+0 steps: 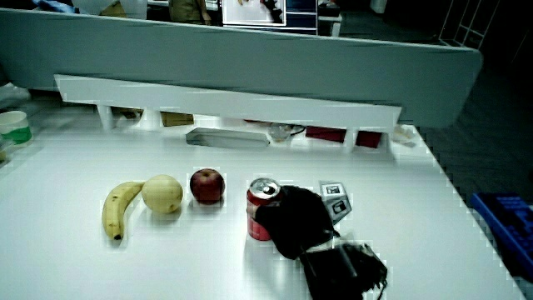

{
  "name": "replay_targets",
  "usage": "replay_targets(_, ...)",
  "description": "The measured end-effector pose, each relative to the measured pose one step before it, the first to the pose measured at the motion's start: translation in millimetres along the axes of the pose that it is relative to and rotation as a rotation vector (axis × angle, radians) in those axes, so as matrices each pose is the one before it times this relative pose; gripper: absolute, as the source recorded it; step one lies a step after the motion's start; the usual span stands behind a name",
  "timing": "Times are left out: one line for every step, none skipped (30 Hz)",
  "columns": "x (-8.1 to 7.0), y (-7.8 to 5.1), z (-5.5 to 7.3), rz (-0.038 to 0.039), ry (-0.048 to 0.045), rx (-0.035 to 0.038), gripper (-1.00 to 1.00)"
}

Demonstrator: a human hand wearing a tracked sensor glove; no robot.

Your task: Pick cola

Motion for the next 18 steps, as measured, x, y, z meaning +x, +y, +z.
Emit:
replay_targets(2.01,4.43,0.36,0.00028,0.01529,-0.00328,0.0)
replay_targets(2.39,4.61,0.47,-0.0091,0.01499,-0.00459,0.0)
replay_targets(4.2,6.44,0.47,0.03222,0.01439,-0.00602,0.0)
replay_targets(-2.0,1.06,0.36,0.01604,-0.00185,0.05627,0.0)
replay_targets(3.45,3.77,0.24,-0.00376,0.01292,0.01178,0.0)
replay_targets(1.7,3.55,-0.27,-0.04195,0.03201,-0.07074,0.0)
replay_targets(2.69,4.62,0.11,0.00379,0.00344,-0.005,0.0)
replay_targets(2.03,3.84,0.15,0.00351,0.0086,-0.0043,0.0)
replay_targets(-4.07,0.22,-0.33,0.03193,-0.02365,0.05362,0.0)
replay_targets(3.33,4.57,-0.32,-0.01246,0.00847,-0.00718,0.0)
replay_targets(1.87,3.27,-0.26,-0.00822,0.01203,-0.00053,0.0)
replay_targets(2.15,3.4,-0.5,-0.0089,0.00886,0.0001,0.0)
replay_targets(4.3,4.59,-0.6,-0.02336,0.00469,-0.00472,0.0)
replay_targets(-3.24,0.26,-0.86,0.01125,0.00104,-0.01014,0.0)
replay_targets(6.31,4.91,-0.24,-0.02083,0.0115,0.00134,0.0)
replay_targets(-0.47,0.97,-0.65,0.00213,0.0141,-0.0079,0.0)
replay_targets(1.81,2.35,-0.32,0.00286,0.00703,0.00901,0.0)
replay_targets(-0.57,1.28,-0.97,0.00118,0.0009,-0.01425,0.0)
